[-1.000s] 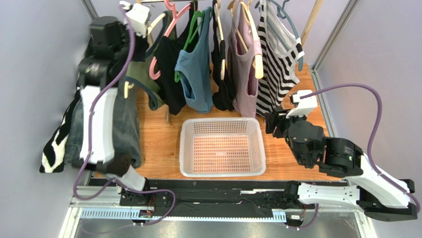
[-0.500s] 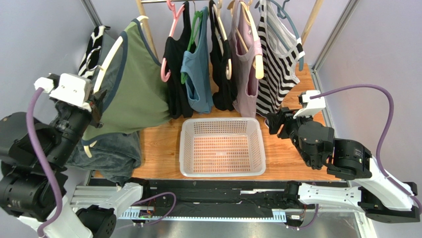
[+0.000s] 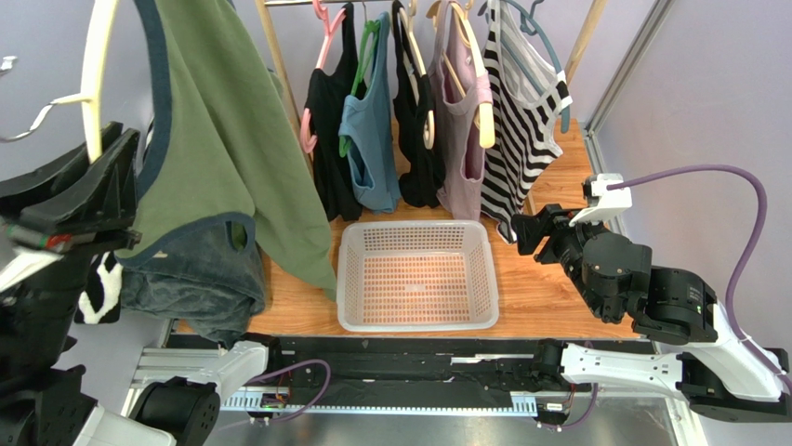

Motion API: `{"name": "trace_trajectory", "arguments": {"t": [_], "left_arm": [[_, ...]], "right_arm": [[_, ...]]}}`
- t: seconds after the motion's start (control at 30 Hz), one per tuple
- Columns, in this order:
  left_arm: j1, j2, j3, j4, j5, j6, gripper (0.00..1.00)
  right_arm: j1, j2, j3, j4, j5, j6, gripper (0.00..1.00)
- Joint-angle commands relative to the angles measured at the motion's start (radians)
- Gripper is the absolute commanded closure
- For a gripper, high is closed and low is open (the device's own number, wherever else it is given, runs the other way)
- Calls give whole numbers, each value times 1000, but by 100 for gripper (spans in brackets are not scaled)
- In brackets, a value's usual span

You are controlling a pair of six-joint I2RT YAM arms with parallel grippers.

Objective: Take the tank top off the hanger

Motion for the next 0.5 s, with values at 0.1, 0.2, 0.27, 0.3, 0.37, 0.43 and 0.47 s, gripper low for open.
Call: {"name": "trace_trajectory", "arguments": {"t": [0.1,0.2,0.27,0.3,0.37,0.43,0.47], "left_arm": [[78,47,39,286,330,-197,100],[81,53,16,342,396,-250,100],[81,62,-2,421,436,-301,100],[81,72,-1,449,448,-318,100],[81,102,5,532,477,-379,99],[81,128,10,596,491,-416,98],[81,160,22,610,494,-443,98]], "right_arm": [[-3,6,-4,-14,6,24,42],[-3,4,-8,-12,11,20,41],[-3,3,-11,-7,12,17,41],[-3,3,-11,-4,8,12,41],[-3,3,-18,17,-12,-5,40],[-4,1,-29,43,-23,-25,38],[-3,0,-38,51,-32,-28,38]]}}
